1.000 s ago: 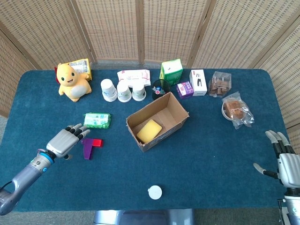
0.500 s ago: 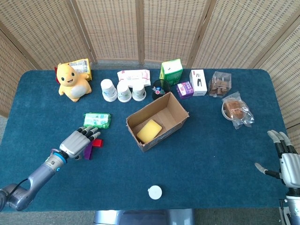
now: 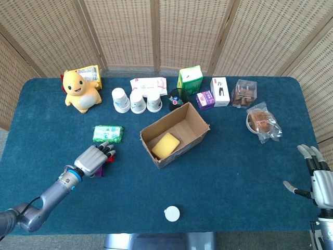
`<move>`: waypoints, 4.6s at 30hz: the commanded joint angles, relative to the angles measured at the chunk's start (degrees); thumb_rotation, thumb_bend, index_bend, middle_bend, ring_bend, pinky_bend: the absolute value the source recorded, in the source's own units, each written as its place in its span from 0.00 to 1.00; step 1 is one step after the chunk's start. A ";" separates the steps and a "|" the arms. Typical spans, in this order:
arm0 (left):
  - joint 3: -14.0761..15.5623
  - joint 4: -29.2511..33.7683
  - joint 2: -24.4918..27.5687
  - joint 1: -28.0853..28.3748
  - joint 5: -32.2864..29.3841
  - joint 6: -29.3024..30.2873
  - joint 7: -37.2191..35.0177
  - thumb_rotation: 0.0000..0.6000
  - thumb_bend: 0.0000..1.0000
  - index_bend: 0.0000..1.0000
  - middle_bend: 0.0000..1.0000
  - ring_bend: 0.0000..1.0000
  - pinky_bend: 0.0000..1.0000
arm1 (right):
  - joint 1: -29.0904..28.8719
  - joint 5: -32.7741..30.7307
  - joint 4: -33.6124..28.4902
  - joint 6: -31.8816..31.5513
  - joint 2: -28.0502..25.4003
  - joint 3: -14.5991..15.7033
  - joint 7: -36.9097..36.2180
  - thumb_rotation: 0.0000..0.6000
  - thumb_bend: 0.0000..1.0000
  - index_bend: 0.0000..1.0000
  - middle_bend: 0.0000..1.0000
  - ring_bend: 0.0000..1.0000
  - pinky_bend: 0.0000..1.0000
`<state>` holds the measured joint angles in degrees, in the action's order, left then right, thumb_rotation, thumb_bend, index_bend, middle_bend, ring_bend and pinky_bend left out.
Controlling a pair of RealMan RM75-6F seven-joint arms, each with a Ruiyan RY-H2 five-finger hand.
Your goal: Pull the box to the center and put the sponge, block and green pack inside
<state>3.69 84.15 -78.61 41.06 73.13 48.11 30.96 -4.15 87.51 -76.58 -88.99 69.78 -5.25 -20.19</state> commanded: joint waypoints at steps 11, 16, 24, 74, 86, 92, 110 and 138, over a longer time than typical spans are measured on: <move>-1.06 1.92 0.54 -0.47 -2.15 1.27 1.14 1.00 0.19 0.46 0.50 0.42 0.62 | -0.03 0.03 0.23 0.08 0.08 0.02 -0.13 1.00 0.00 0.10 0.00 0.00 0.23; -1.68 3.64 3.07 -0.95 -0.35 2.95 -1.56 1.00 0.19 0.46 0.50 0.42 0.62 | -0.08 0.18 0.10 0.22 0.07 0.15 0.09 1.00 0.00 0.09 0.00 0.00 0.23; -3.76 8.60 8.51 -1.91 2.59 6.66 -7.77 1.00 0.19 0.46 0.50 0.42 0.62 | -0.04 0.28 -0.11 0.24 0.05 0.29 0.39 1.00 0.00 0.09 0.00 0.00 0.23; -21.31 16.18 -3.66 25.99 -33.28 12.14 12.04 1.00 0.12 0.00 0.00 0.00 0.22 | -0.37 -0.17 1.10 1.04 -0.02 0.09 -2.68 1.00 0.00 0.10 0.00 0.00 0.23; -14.30 18.22 7.45 16.82 -27.73 11.06 3.88 1.00 0.12 0.00 0.00 0.00 0.22 | -0.37 0.56 0.48 0.64 -0.01 0.41 -1.72 1.00 0.00 0.10 0.00 0.00 0.23; -11.73 13.82 8.33 14.11 -27.82 8.05 -0.05 1.00 0.12 0.00 0.00 0.00 0.22 | -0.33 0.94 -0.04 0.48 0.04 0.68 -0.80 1.00 0.00 0.10 0.00 0.00 0.23; -7.65 -0.03 1.38 13.17 -35.75 -0.41 -1.19 1.00 0.12 0.00 0.00 0.00 0.22 | -0.64 0.46 0.32 1.43 0.51 0.74 -0.28 1.00 0.00 0.10 0.00 0.00 0.23; -6.56 -14.56 -12.66 17.05 -46.11 -0.60 8.97 1.00 0.17 0.39 0.46 0.38 0.59 | -0.68 -0.33 1.89 1.27 0.90 0.17 -1.37 1.00 0.00 0.10 0.00 0.00 0.23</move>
<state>-2.95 69.91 -90.47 57.71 27.72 46.68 38.83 -4.89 87.29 -74.81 -87.57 70.56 -4.98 -21.81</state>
